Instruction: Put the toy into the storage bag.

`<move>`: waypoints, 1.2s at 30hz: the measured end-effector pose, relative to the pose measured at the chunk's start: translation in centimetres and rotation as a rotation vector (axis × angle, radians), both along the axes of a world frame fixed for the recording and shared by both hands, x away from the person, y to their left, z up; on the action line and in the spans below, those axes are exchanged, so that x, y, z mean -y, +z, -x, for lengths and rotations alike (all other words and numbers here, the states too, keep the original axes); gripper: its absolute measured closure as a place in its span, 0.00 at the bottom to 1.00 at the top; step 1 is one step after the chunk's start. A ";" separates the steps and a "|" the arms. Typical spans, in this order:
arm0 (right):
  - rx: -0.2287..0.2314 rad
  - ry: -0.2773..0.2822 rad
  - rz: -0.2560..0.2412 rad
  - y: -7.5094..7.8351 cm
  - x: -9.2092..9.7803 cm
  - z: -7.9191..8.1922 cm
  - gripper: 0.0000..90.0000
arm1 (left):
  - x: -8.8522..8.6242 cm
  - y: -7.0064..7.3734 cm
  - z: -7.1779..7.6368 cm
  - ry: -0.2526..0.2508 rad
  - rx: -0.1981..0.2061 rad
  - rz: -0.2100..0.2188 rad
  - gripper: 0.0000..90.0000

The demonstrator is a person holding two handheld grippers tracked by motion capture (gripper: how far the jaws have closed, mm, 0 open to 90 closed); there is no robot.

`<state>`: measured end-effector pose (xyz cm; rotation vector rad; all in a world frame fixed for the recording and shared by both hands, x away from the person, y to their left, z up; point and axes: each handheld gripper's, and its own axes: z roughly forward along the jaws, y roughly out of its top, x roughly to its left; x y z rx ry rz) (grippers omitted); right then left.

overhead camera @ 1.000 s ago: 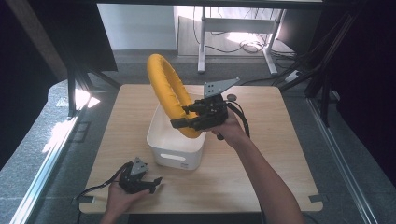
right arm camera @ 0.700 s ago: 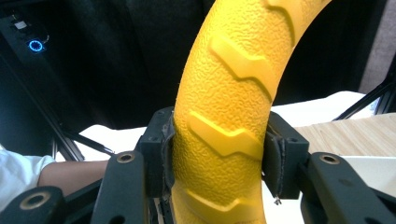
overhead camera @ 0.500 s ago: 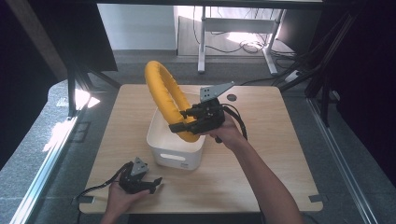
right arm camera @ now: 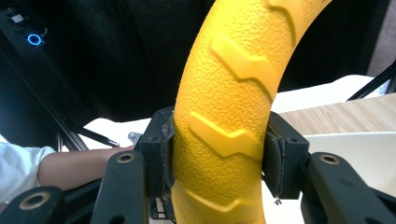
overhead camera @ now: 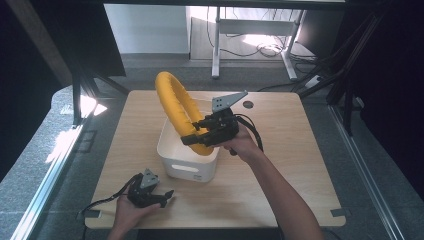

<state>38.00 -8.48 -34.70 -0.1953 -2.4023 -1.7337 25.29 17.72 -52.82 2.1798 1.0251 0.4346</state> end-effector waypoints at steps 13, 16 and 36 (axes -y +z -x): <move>-0.010 0.011 0.009 -0.8 0.1 0.0 0.57 | 0.0 0.0 0.0 0.001 -0.001 0.003 0.23; -0.015 0.013 0.014 -1.2 0.3 0.1 0.57 | 0.0 0.0 0.0 0.000 0.000 0.005 0.23; 0.035 -0.042 0.033 -2.9 1.5 -0.1 0.50 | 0.0 0.0 0.0 -0.006 -0.007 0.000 0.23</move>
